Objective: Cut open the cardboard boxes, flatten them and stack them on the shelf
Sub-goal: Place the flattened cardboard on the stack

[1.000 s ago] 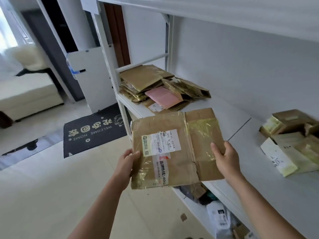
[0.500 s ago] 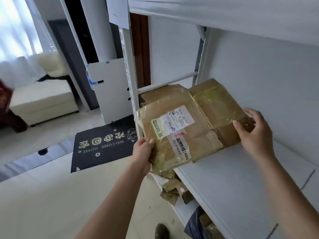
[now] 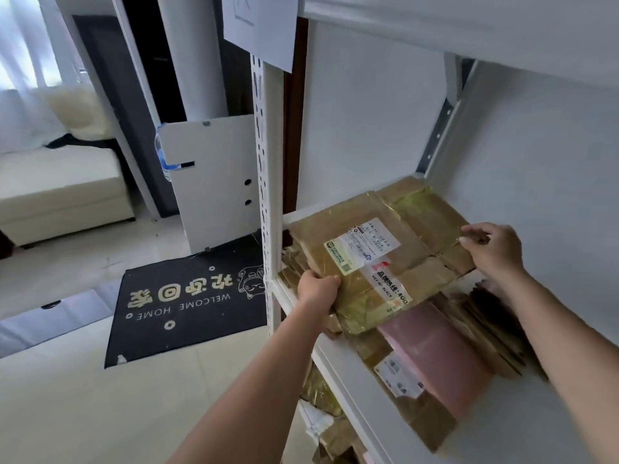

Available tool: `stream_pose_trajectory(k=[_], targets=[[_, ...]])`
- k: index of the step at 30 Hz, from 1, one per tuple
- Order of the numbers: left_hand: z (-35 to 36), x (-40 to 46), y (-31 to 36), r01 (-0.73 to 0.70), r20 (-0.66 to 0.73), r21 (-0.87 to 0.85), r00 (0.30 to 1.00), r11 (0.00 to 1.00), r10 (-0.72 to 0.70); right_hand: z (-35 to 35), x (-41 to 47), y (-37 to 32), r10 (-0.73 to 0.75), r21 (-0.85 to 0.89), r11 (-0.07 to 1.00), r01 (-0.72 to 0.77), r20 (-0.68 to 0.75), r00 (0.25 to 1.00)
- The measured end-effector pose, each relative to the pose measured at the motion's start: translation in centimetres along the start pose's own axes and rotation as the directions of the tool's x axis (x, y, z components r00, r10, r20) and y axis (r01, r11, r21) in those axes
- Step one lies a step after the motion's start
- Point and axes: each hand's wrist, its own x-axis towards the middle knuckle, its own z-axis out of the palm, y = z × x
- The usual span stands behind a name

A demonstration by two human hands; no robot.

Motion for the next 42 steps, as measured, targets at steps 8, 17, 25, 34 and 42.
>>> stream_pose_trajectory(k=[8,17,25,34,42], targets=[[-0.3,3.1,-1.4,0.102,-0.027,0.076,0.995,0.992,-0.1,3.5,1.8,2.0,0.127,-0.266,0.963,-0.043,0.308,0.943],[0.7,3.7,-0.7,-0.052,0.006,0.091,0.999,0.994,0.052,2.3,4.2,0.0,0.062,-0.18,0.983,-0.037,0.133,0.989],[1.0,5.5,-3.3,0.009,-0.055,0.105,0.998,0.994,-0.003,5.8,5.0,2.9,0.027,-0.161,0.987,0.003,0.186,0.982],[0.9,6.6,-4.0,0.032,-0.126,0.119,0.992,0.992,-0.017,7.2,7.0,4.7,0.099,-0.16,0.987,-0.036,0.411,0.906],[0.9,6.2,-2.8,-0.098,-0.139,0.592,0.965,0.8,0.221,8.7,7.3,6.0,0.211,-0.37,0.928,-0.041,0.431,0.877]])
